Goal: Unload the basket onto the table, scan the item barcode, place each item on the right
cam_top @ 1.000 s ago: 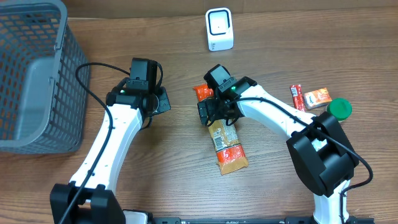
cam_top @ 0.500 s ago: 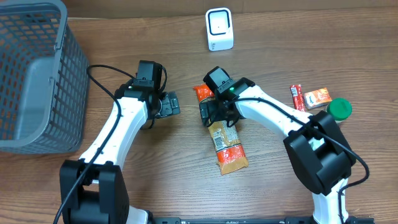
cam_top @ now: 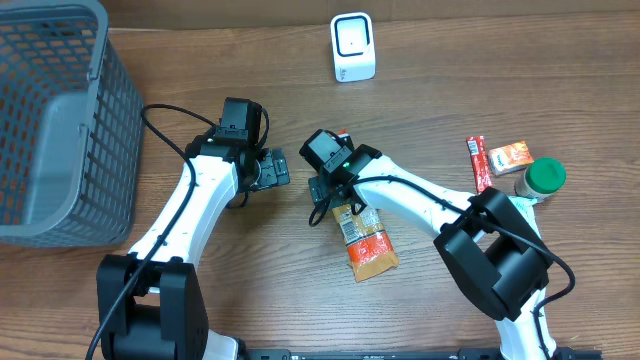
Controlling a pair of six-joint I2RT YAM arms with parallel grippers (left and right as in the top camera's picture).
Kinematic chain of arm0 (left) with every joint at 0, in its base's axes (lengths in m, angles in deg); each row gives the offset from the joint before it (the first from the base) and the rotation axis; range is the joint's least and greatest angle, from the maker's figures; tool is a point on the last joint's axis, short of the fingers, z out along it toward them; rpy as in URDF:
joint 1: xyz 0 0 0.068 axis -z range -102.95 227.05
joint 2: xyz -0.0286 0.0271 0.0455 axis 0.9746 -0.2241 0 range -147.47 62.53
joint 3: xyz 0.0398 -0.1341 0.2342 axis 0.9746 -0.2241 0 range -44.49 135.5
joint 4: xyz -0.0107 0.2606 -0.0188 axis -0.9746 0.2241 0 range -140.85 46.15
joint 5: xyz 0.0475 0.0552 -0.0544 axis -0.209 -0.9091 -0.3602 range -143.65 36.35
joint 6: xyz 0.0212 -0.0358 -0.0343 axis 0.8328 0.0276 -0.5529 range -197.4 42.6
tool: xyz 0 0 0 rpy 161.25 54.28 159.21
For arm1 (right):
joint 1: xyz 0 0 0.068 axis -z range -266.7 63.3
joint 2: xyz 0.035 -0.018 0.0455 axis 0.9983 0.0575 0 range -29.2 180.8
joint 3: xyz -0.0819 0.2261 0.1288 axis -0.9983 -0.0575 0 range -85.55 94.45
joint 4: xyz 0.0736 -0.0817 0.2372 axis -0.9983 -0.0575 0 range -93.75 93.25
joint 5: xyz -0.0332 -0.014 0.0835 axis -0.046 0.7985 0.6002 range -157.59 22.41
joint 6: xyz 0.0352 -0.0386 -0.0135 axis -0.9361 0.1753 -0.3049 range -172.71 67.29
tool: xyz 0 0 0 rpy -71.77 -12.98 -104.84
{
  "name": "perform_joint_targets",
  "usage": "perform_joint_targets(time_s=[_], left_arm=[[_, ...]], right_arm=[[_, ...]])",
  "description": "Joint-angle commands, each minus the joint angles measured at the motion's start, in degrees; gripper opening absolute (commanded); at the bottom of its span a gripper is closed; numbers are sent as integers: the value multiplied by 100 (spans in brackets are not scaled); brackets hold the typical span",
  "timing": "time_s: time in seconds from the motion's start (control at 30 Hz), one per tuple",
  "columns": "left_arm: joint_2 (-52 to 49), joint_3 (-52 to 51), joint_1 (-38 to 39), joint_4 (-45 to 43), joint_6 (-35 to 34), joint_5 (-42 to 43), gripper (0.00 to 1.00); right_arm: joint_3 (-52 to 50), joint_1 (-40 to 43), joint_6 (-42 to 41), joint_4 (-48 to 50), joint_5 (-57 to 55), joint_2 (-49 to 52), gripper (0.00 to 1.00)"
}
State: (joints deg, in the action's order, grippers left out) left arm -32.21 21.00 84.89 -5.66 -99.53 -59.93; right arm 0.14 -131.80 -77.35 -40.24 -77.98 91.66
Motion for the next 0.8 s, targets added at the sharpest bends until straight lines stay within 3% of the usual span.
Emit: perform_joint_targets(time_s=[0.0,0.13,0.27,0.47,0.77], left_arm=[[-42,-52,-4,-26,31,-79,100],[-42,-52,-4,-28,31,-79,100],[-42,-52,-4,-28,33,-81,100],[-42,-52,-4,-39,31,-79,100],[-42,-52,-4,-42,31,-79,100]], right_arm=[[9,-92,-68,42,-203,179,90],[9,-96,-46,42,-203,190,81],[42,-96,273,42,-201,188,80],[363,-98,658,-444,-125,184,92],[365,-173,826,-557,299,262,94]])
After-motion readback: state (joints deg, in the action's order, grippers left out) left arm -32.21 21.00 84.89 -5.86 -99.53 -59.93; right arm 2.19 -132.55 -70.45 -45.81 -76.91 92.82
